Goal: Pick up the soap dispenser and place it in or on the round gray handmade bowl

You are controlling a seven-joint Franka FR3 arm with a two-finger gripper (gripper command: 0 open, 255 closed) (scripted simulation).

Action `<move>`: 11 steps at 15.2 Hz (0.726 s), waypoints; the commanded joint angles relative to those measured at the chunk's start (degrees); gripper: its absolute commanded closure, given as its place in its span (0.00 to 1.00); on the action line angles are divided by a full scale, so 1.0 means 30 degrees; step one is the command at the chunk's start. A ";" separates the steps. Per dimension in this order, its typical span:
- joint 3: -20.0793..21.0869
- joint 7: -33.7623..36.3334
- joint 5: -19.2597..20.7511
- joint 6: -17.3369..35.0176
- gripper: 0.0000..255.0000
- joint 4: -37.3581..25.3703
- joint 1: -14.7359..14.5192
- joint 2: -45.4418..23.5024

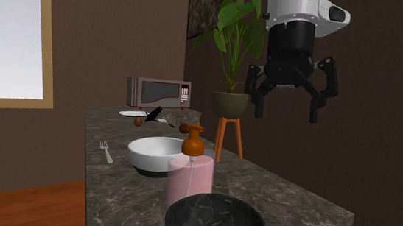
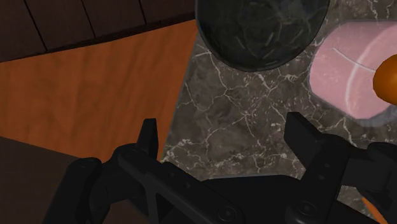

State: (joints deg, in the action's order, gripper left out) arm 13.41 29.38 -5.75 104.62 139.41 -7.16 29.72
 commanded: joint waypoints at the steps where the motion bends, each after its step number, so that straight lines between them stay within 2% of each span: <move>1: 0.0666 0.0817 -0.0218 0.1054 0.00 -0.0171 -0.0168 -0.1021; 6: 0.2269 0.2935 -0.0218 0.3266 0.00 -0.1240 -0.0451 -0.3894; 11: 0.3688 0.5338 0.0678 0.5138 0.00 -0.2931 -0.0657 -0.7181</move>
State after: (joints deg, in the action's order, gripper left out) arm 23.51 43.60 -4.47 118.63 131.81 -8.96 10.58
